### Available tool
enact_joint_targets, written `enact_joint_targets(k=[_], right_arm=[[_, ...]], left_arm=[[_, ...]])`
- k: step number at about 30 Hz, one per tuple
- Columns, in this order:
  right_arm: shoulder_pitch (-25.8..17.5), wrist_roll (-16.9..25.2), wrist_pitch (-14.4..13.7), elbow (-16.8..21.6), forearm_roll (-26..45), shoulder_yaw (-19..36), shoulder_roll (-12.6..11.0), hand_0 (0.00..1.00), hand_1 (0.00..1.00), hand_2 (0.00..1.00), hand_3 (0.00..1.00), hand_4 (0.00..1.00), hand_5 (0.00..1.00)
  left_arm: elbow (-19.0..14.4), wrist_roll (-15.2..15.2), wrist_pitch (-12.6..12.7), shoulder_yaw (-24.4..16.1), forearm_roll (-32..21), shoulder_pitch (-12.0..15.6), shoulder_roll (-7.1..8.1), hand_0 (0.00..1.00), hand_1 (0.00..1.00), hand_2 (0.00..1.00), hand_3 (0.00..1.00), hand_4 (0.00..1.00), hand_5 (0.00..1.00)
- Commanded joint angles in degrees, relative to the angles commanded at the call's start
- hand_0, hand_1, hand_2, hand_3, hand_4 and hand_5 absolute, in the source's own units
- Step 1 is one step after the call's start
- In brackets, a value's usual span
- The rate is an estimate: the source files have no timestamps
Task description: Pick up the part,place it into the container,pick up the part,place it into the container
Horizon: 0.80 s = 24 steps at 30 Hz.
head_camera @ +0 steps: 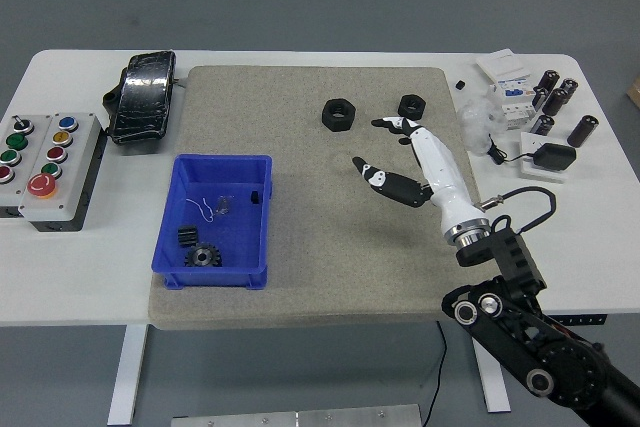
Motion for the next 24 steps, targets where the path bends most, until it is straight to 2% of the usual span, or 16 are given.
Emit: enact_joint_targets(k=[1,2,6,12,16,24], right_arm=[[-1.3,1.7,-0.2,0.5,2.0,0.7,-0.2,0.719,0.756,0.761,0.701,0.797,0.362],[-2.7,3.6,-0.2,0.9,4.4,1.2,-0.4,0.695,0.709,0.726,0.676,0.824,0.371],[-6.9,10.3,1.1,1.2,13.0,3.0,0.2,0.695,0.709,0.726,0.676,0.824,0.371],[-5.3,17.9,2.3,-2.4,24.5,5.2,0.2,0.697,0.711,0.723,0.676,0.832,0.394],[-3.7,19.5,2.9,-5.2,29.7,7.1,0.3,0.698,0.710,0.722,0.675,0.833,0.408],[-2.4,21.2,4.6,-9.1,36.5,10.7,2.6,0.696,0.705,0.721,0.677,0.838,0.417]], left_arm=[[0.0,-0.1,0.1,-0.1,0.0,0.0,0.17,0.662,0.611,0.556,0.608,0.650,0.293],[0.0,-0.1,0.1,-0.2,0.0,0.1,0.34,0.663,0.611,0.556,0.607,0.651,0.294],[0.0,-0.3,0.2,-0.2,0.0,0.2,0.76,0.663,0.611,0.556,0.607,0.651,0.294],[0.0,-0.4,0.3,-0.1,0.0,0.3,0.88,0.663,0.611,0.556,0.609,0.650,0.292],[0.0,-0.5,0.2,0.2,0.0,0.3,1.09,0.663,0.611,0.556,0.607,0.651,0.293],[0.0,-0.5,0.0,0.1,0.0,1.1,1.29,0.663,0.611,0.556,0.608,0.657,0.297]])
